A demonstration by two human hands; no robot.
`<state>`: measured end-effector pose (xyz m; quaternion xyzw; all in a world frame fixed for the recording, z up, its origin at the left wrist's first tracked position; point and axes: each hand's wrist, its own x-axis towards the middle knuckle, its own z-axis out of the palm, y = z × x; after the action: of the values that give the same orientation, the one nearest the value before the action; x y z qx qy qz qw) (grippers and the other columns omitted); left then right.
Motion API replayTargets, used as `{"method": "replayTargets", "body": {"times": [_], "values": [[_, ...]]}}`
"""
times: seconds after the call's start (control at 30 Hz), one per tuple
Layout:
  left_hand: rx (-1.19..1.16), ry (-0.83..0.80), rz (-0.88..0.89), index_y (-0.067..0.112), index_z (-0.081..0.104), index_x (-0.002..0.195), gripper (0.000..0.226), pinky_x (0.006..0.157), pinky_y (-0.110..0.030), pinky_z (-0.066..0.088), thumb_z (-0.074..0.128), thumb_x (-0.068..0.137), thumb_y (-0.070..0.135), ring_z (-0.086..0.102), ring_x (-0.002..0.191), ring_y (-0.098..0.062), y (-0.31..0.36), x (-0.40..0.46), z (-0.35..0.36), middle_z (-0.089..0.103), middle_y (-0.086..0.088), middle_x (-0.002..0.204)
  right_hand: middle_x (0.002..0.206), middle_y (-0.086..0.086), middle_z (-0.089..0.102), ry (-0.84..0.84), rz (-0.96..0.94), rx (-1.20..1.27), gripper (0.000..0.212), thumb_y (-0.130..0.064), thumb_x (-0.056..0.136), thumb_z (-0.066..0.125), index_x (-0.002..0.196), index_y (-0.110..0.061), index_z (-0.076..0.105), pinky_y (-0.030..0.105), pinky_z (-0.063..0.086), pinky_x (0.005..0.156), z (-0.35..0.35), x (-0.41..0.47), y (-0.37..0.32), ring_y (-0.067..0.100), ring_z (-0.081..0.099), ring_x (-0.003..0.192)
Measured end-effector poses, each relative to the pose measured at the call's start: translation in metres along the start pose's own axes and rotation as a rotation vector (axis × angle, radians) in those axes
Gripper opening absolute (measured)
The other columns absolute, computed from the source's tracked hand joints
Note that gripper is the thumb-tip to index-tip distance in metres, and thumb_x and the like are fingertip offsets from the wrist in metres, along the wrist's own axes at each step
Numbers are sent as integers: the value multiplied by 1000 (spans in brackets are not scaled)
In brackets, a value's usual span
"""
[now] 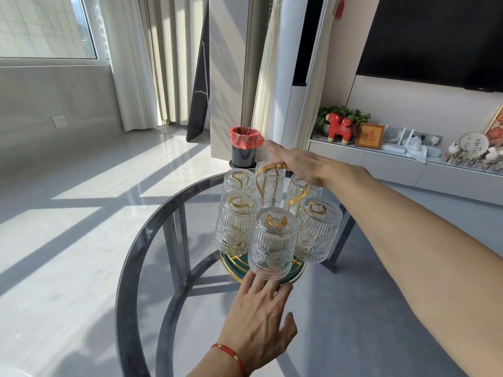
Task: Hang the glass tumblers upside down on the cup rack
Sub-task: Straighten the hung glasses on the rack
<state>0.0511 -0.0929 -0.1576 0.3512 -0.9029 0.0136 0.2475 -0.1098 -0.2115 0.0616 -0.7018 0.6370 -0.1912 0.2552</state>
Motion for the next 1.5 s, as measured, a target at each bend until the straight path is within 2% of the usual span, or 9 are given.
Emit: {"method": "replayTargets", "body": {"times": [0.33, 0.47, 0.6, 0.7, 0.9, 1.0, 1.17, 1.4, 1.5], "values": [[-27, 21, 6, 21, 66, 117, 41, 112, -40, 34, 61, 83, 43, 55, 112, -25, -1, -1, 2, 63, 2, 118, 152, 0, 57, 12, -29, -79, 78, -71, 101, 18, 146, -21, 58, 35, 21, 100, 1, 5, 7, 20, 45, 140], [-25, 17, 4, 21, 66, 117, 41, 112, -41, 34, 61, 82, 43, 55, 112, -26, -2, 0, 4, 63, 1, 118, 108, -8, 74, 160, -146, -51, 65, -64, 103, 32, 105, -20, 80, 43, 45, 92, 3, 3, 4, 9, 64, 97], [-12, 16, 2, 20, 67, 115, 41, 110, -41, 36, 61, 82, 43, 56, 111, -26, -1, 0, 3, 64, 1, 117, 97, 9, 78, 199, -244, -117, 49, -51, 100, 46, 92, -17, 81, 45, 52, 91, 6, 2, -6, 29, 71, 95], [-14, 16, -4, 20, 67, 114, 40, 110, -41, 38, 60, 82, 43, 56, 111, -26, 0, 0, 2, 64, 1, 116, 102, 18, 75, 89, -286, -97, 53, -40, 95, 38, 96, -8, 81, 47, 51, 91, 11, 1, -17, 32, 68, 96], [-7, 17, -2, 19, 68, 114, 42, 114, -42, 36, 60, 81, 43, 55, 115, -26, -1, 0, 1, 64, 1, 119, 90, -24, 53, -66, -226, -238, 50, -31, 110, 31, 122, -15, 76, 13, 29, 74, 17, 7, -21, -9, 50, 88], [-2, 22, -1, 19, 69, 113, 42, 113, -43, 39, 61, 80, 43, 55, 114, -25, -1, 0, 1, 64, 1, 118, 114, -9, 63, -106, -222, -303, 51, -30, 111, 27, 128, -16, 73, 12, 28, 76, 16, 8, -23, -9, 48, 90], [16, 30, 0, 20, 68, 112, 42, 113, -41, 34, 60, 79, 43, 53, 113, -25, 0, 0, 1, 63, 0, 118, 156, 5, 52, -180, -192, -340, 52, -38, 109, 27, 136, -22, 69, 37, 31, 110, 13, 11, -30, 18, 47, 139], [4, 36, 4, 19, 67, 109, 37, 112, -40, 35, 59, 80, 41, 51, 111, -26, 0, -1, 1, 62, 0, 114, 155, 8, 51, -164, -142, -335, 58, -47, 103, 26, 139, -25, 66, 47, 31, 115, 17, 19, -32, 23, 47, 138], [12, 41, 6, 18, 67, 108, 37, 112, -38, 31, 59, 80, 41, 51, 110, -26, 0, -1, 1, 63, 0, 112, 147, 22, 56, -134, -104, -308, 65, -52, 101, 36, 141, -7, 61, 52, 40, 110, 21, 22, -29, 40, 54, 131]]}}
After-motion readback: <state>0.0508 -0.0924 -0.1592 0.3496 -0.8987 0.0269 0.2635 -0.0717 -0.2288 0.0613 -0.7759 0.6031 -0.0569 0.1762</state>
